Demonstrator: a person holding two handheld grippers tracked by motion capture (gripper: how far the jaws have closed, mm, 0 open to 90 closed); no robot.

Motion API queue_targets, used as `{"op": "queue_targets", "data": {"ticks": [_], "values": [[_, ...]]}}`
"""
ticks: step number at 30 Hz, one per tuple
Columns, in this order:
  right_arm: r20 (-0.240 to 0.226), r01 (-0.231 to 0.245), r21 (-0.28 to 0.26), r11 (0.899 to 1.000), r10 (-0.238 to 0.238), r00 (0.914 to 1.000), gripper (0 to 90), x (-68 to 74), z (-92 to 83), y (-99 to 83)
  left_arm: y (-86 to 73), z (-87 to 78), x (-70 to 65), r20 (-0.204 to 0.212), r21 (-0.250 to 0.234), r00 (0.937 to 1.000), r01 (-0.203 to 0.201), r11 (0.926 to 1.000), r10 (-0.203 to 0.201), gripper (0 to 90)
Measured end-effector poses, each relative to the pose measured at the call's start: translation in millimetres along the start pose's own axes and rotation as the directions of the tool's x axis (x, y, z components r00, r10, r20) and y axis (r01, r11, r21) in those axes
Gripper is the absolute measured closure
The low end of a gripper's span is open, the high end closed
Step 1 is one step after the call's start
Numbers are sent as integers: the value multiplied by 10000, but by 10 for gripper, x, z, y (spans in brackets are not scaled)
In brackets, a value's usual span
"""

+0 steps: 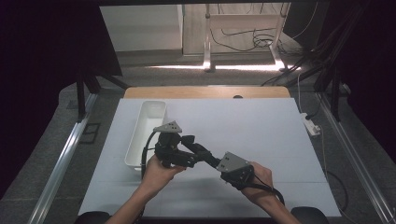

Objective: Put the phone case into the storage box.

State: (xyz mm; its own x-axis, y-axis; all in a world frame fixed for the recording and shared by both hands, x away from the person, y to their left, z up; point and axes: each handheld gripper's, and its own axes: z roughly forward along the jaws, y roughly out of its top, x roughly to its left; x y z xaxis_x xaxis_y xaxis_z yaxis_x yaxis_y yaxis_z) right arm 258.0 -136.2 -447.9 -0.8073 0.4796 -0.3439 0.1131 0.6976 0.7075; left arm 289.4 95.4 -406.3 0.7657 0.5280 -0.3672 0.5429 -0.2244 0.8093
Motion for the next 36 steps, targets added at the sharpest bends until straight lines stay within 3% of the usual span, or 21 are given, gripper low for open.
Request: {"op": "queue_targets", "data": {"ticks": [6, 10, 14, 16, 18, 20, 21, 23, 27, 33, 36], "values": [[-331, -363, 205, 9991, 370, 9988, 843, -53, 2, -24, -6, -37, 5, -317, -23, 9974, -652, 9979, 651, 30], [-922, -957, 235, 9951, 975, 9910, 843, -130, -21, -55, -12, -96, 28, -521, -107, 9928, -1088, 9940, 1081, 20], [-1536, -1595, 177, 9870, 1603, 9750, 843, -202, -45, -88, -20, -155, 60, -595, -219, 9899, -1301, 9913, 1287, 15], [-1867, -1973, 73, 9803, 1951, 9629, 843, -233, -58, -104, -27, -178, 77, -581, -224, 9890, -1376, 9902, 1361, 8], [-2025, -2115, 28, 9774, 2077, 9570, 843, -257, -73, -116, -38, -204, 100, -615, -208, 9881, -1427, 9896, 1412, 6], [-2360, -2390, -98, 9710, 2300, 9441, 842, -287, -83, -135, -51, -220, 122, -680, -192, 9871, -1464, 9890, 1448, 0], [-2360, -2390, -98, 9710, 2300, 9441, 842, -287, -83, -135, -51, -220, 122, -680, -192, 9871, -1464, 9890, 1448, 0], [-2743, -2739, -248, 9614, 2569, 9267, 843, -312, -95, -155, -67, -234, 147, -580, -209, 9877, -1467, 9890, 1453, 0], [-3148, -3059, -459, 9510, 2769, 9079, 843, -338, -117, -181, -87, -250, 178, -572, -198, 9894, -1351, 9906, 1338, 0], [-3442, -3239, -679, 9437, 2825, 8954, 843, -348, -142, -199, -99, -254, 190, -689, -85, 9878, -1405, 9900, 1396, 11], [-3515, -3229, -752, 9434, 2779, 8940, 843, -337, -146, -200, -103, -256, 183, -842, -56, 9859, -1454, 9894, 1444, 92]]}}
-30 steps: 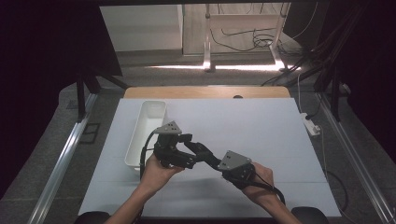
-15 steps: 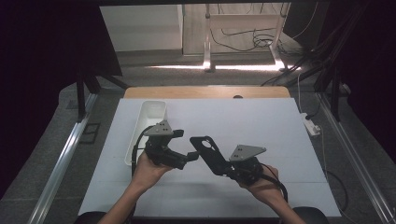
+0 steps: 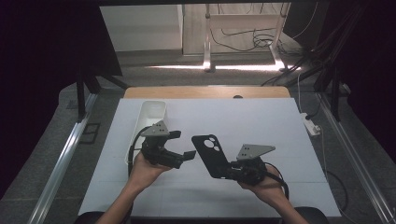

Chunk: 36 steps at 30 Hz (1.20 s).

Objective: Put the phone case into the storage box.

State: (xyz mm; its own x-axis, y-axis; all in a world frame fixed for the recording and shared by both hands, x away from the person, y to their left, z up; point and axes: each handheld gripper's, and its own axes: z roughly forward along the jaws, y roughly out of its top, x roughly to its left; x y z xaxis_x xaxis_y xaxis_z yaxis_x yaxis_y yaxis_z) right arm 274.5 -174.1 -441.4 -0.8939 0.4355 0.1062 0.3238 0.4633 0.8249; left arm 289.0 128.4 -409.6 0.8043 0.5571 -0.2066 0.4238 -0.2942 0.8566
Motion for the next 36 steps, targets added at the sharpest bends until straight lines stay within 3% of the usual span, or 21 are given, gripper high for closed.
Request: {"op": "queue_targets", "data": {"ticks": [9, 17, 26, 36], "values": [[-108, 25, -30, 10000, -25, 9999, 843, 26, 16, 4, 12, -41, -13, 429, -288, 9991, 27, 9996, -15, 421], [-211, 69, -104, 9999, -71, 9998, 843, 48, 35, 12, 18, -65, -6, 841, -366, 9964, 107, 9993, -76, 614], [-180, 185, -90, 9998, -187, 9997, 844, 56, 44, 15, 19, -62, 14, 1261, -322, 9917, 276, 9991, -234, 765], [-140, 278, 59, 9996, -277, 9995, 842, 57, 58, 12, 7, -80, 70, 2173, -591, 9748, 649, 9961, -507, 833]]}}
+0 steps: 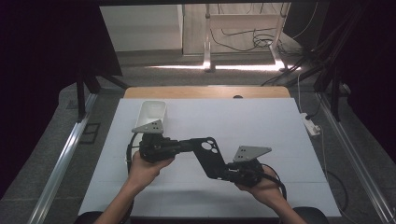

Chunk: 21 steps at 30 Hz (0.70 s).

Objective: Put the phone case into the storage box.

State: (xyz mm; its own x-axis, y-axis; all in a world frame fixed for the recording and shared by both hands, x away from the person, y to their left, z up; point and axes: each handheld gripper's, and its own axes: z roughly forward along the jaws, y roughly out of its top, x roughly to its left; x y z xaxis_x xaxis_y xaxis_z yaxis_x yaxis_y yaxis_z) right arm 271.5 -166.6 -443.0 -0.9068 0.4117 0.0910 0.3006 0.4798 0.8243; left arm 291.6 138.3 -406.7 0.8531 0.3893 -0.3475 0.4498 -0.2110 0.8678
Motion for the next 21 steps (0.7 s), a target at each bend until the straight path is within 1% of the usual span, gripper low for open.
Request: {"op": "queue_targets", "data": {"ticks": [2, 6, 8, 9, 10, 12, 13, 14, 16, 17, 20, 21], "values": [[-1, -10, 1, 10000, 10, 10000, 841, 1, 6, -1, -2, -1, 4, 57, -5, 10000, 0, 10000, 0, 836], [43, -37, 57, 10000, 36, 10000, 836, 2, 22, -5, -3, 5, -2, 28, -17, 10000, 29, 10000, -29, 840], [35, -165, 134, 9998, 164, 9999, 797, -9, 29, -7, 3, 12, -18, -107, 76, 9999, -30, 10000, 31, 841], [35, -165, 134, 9998, 164, 9999, 797, -9, 29, -7, 3, 12, -18, -107, 76, 9999, -30, 10000, 31, 841], [83, -203, 184, 9996, 202, 9998, 781, -11, 36, -9, 8, 19, -29, -147, 83, 9999, -21, 10000, 22, 841], [107, -234, 358, 9991, 231, 9997, 683, -16, 54, -13, 14, 23, -37, -308, 121, 9995, -43, 9999, 47, 842], [226, -195, 423, 9989, 186, 9996, 669, -10, 62, -13, 17, 23, -37, -317, 141, 9995, -57, 9999, 62, 842], [253, -131, 455, 9989, 120, 9996, 655, -6, 72, -13, 18, 22, -42, -421, 119, 9991, -64, 9999, 69, 842], [293, -128, 525, 9985, 113, 9995, 606, 8, 87, -11, 22, 16, -40, -500, 142, 9987, -86, 9999, 93, 841], [293, -128, 525, 9985, 113, 9995, 606, 8, 87, -11, 22, 16, -40, -500, 142, 9987, -86, 9999, 93, 841], [358, -36, 618, 9981, 14, 9994, 557, 21, 101, -11, 31, 1, -43, -757, 176, 9970, -148, 9997, 161, 841], [389, -29, 640, 9979, 4, 9992, 533, 22, 105, -13, 34, -7, -40, -784, 184, 9968, -162, 9997, 176, 841]]}}
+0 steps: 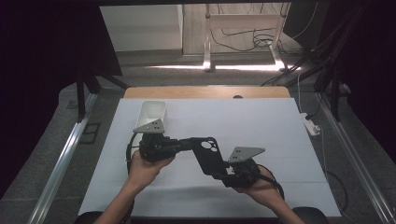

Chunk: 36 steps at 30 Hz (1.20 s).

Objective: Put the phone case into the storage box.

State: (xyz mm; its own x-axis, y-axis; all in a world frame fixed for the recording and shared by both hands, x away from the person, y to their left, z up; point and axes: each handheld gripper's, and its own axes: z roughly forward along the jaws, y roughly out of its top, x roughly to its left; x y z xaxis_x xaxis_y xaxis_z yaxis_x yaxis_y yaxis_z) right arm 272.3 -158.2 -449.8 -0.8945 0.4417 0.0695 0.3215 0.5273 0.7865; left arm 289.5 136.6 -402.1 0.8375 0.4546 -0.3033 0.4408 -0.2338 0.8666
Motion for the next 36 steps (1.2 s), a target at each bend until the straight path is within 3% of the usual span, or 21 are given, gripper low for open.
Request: {"op": "queue_targets", "data": {"ticks": [3, 6, 13, 20, 27, 36], "values": [[107, 64, 53, 10000, -65, 9999, 492, 1, -9, -3, 8, -23, 10, -200, 30, 9998, -52, 10000, 53, 841], [241, -195, 244, 9995, 190, 9995, 375, -16, -34, -18, 15, -48, 28, -439, 170, 9988, -196, 9997, 203, 840], [726, -123, 325, 9994, 99, 9973, 254, -38, -93, -60, 41, -106, 62, -783, 272, 9962, -348, 9990, 368, 839], [1150, -846, 347, 9958, 801, 9901, 124, -155, -167, -118, 35, -182, 157, -1146, 312, 9930, -234, 9992, 269, 839], [1104, -1098, 384, 9932, 1050, 9883, 71, -228, -261, -171, 44, -228, 209, -1339, 454, 9904, -282, 9986, 341, 839], [1720, -1441, 266, 9892, 1374, 9755, 0, -337, -458, -361, 102, -288, 262, -1558, 478, 9871, -294, 9984, 366, 839]]}}
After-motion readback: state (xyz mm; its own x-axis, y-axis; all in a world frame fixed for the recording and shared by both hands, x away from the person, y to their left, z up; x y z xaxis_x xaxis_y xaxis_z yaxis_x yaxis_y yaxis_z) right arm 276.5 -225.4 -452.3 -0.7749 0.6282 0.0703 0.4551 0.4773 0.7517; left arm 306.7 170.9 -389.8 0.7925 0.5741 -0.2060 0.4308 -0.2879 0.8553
